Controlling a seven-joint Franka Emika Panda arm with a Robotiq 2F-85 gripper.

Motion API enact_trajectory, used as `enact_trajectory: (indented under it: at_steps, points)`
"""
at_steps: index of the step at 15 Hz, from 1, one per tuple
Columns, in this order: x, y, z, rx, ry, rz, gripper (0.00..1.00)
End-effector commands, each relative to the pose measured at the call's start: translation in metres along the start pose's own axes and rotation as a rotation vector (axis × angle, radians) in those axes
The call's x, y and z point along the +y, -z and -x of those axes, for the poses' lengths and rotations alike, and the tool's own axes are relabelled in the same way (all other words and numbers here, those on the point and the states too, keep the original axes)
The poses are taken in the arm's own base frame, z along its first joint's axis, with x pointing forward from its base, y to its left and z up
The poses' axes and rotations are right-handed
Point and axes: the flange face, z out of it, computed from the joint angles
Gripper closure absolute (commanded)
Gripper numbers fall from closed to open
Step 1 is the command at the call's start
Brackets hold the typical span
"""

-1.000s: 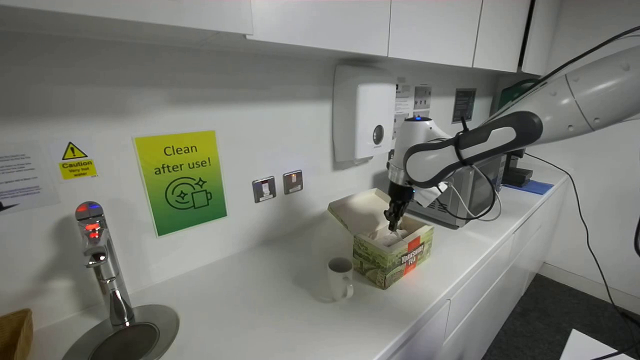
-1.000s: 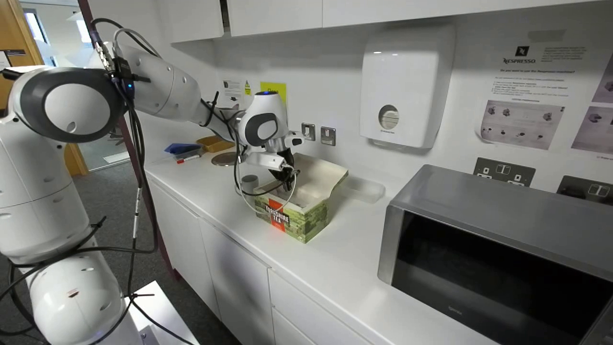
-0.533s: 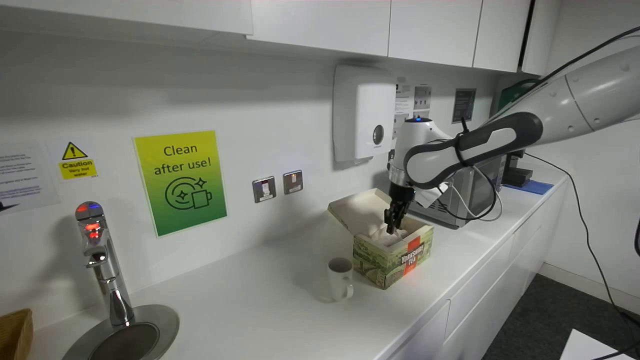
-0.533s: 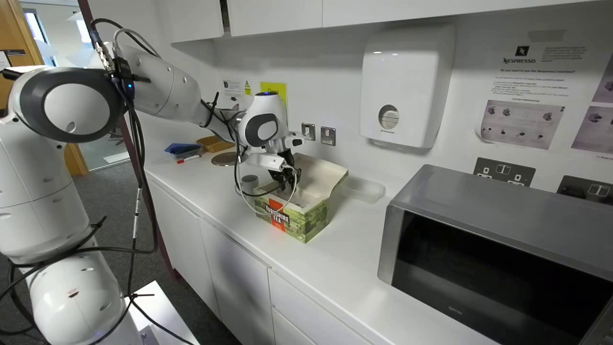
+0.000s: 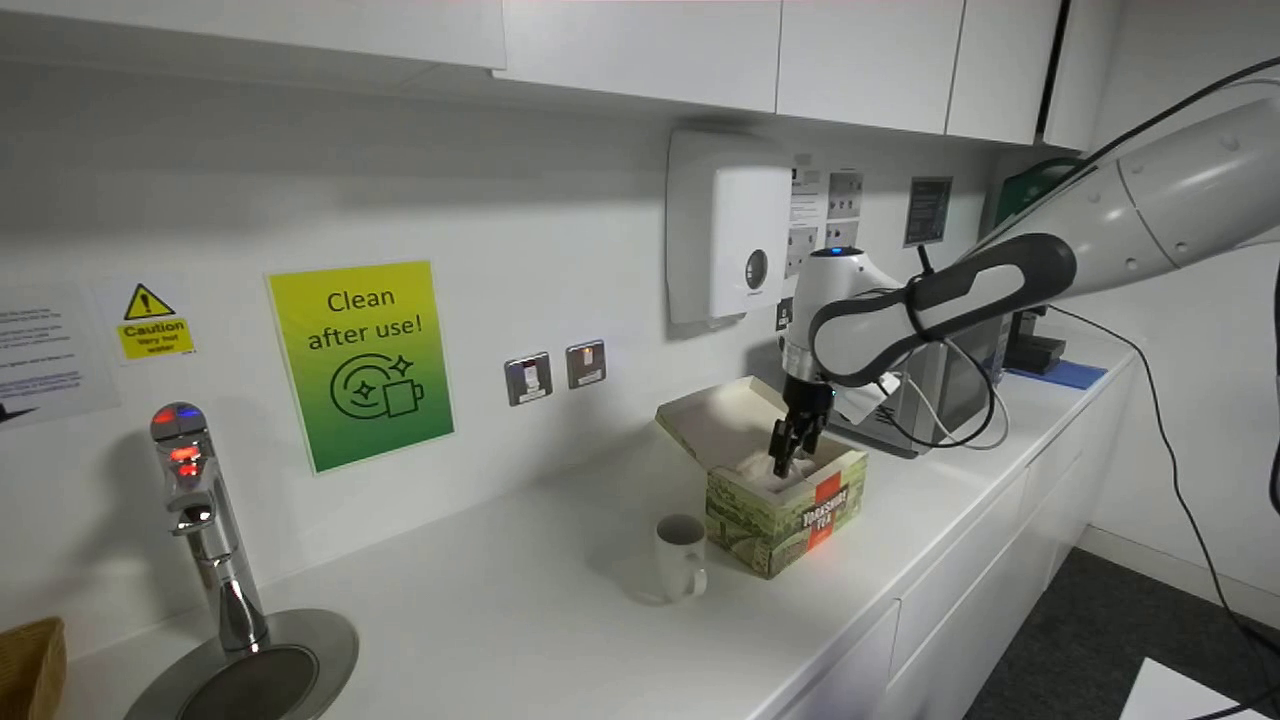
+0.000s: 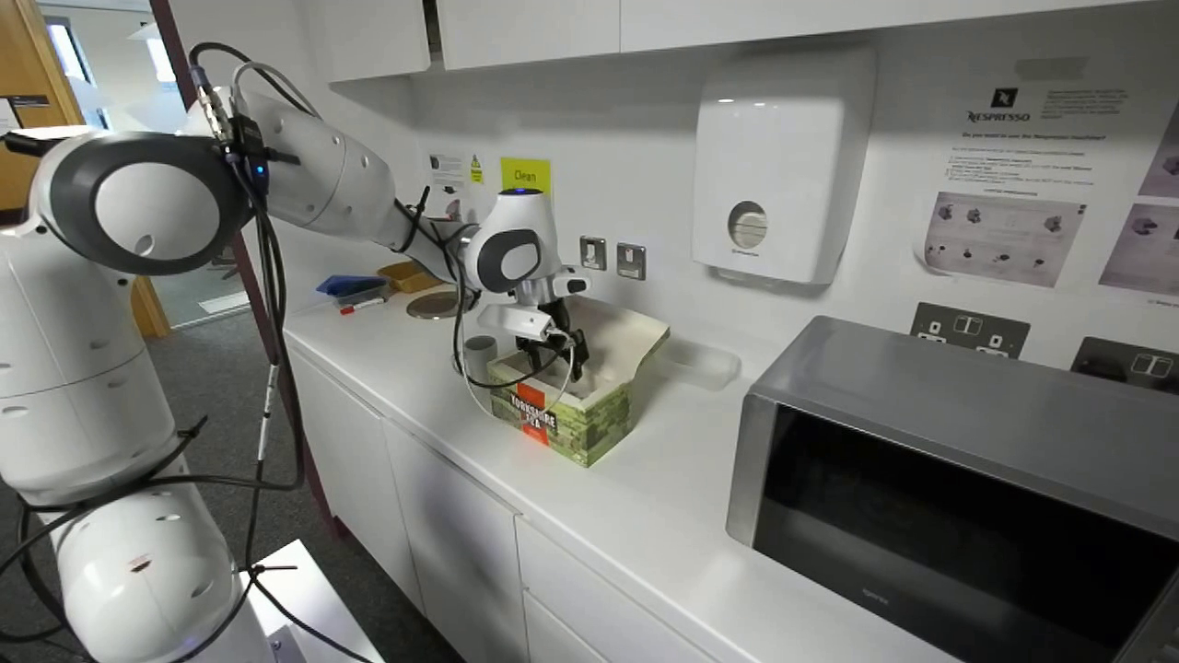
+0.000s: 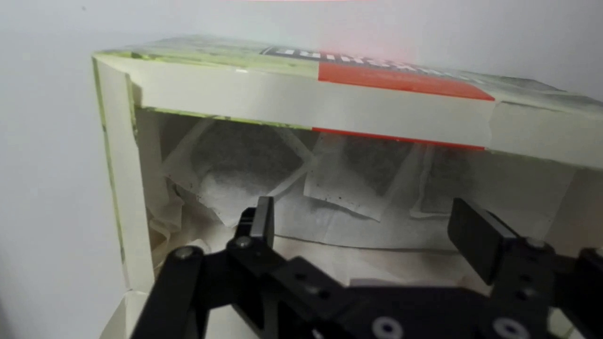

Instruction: Put a tea bag in the mug

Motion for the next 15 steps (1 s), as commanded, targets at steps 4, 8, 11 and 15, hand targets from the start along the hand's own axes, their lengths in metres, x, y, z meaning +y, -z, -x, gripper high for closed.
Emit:
enact_trajectory:
  at_steps: [4, 8, 11, 15]
  points:
    - [0.009, -0.014, 0.004, -0.04, 0.0, 0.007, 0.0]
    - [0.012, -0.022, 0.005, -0.055, -0.005, 0.007, 0.0]
    - [0.014, -0.026, 0.005, -0.063, -0.006, 0.005, 0.11]
    - [0.016, -0.029, 0.006, -0.069, -0.004, 0.0, 0.47]
